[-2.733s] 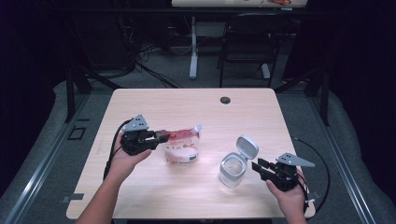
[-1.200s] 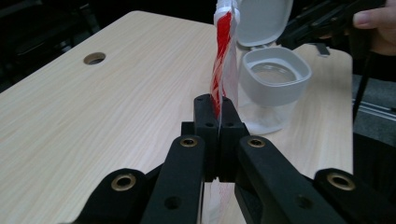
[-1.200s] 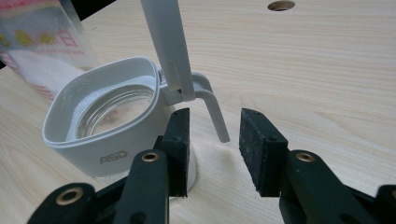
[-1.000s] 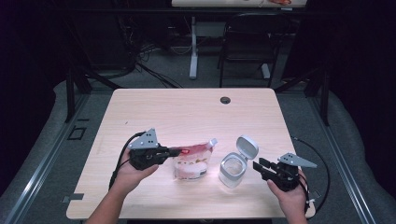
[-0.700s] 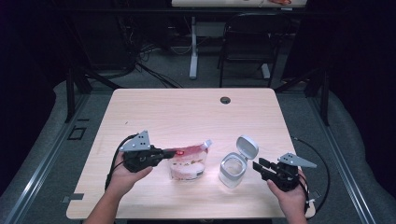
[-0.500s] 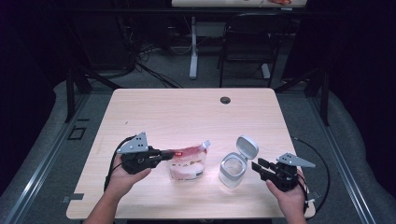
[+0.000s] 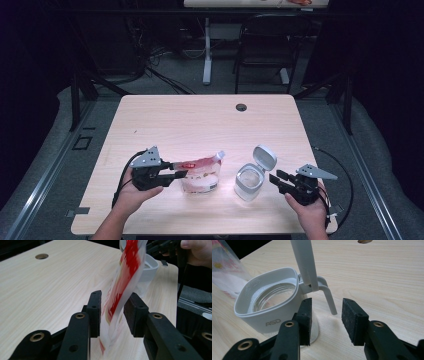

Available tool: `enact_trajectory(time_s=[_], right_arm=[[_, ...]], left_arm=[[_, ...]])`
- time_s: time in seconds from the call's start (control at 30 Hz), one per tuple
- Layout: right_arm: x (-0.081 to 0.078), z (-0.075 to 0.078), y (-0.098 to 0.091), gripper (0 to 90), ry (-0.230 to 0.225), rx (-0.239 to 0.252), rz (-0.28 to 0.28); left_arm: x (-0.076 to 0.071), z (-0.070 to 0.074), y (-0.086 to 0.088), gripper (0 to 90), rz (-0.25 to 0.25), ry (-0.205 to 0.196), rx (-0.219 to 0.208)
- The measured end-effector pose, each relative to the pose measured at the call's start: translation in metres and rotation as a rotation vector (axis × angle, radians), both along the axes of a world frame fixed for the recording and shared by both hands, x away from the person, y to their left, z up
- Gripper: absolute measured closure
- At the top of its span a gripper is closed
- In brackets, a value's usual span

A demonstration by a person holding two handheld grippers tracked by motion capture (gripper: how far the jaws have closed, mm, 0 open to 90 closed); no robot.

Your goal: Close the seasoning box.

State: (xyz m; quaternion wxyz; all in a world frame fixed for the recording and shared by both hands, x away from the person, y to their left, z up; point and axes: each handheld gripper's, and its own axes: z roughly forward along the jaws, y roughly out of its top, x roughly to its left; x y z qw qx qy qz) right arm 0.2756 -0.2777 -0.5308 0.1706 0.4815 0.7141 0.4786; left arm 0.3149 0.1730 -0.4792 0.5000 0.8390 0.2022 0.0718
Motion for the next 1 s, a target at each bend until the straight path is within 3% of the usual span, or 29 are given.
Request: enact_trajectory(time_s=[0.27,0.47,0.77,0.8,1.0], right_arm=[[0.000,0.000,0.000,60.1,-0.002,-0.003,-0.001],[0.000,0.001,0.000,59.9,-0.008,-0.002,-0.004],[-0.002,0.004,0.000,59.6,-0.022,0.005,-0.005],[-0.002,0.004,0.000,59.6,-0.022,0.005,-0.005],[-0.009,0.016,0.001,58.8,-0.060,0.004,0.015]], left_arm=[[0.000,-0.019,0.002,61.7,0.023,0.048,0.020],[-0.002,-0.030,0.000,59.1,0.027,0.035,0.029],[-0.001,-0.046,-0.006,56.2,0.005,0.064,0.044],[-0.001,-0.047,-0.007,56.2,0.004,0.065,0.063],[-0.002,-0.048,-0.009,56.5,0.002,0.060,0.076]])
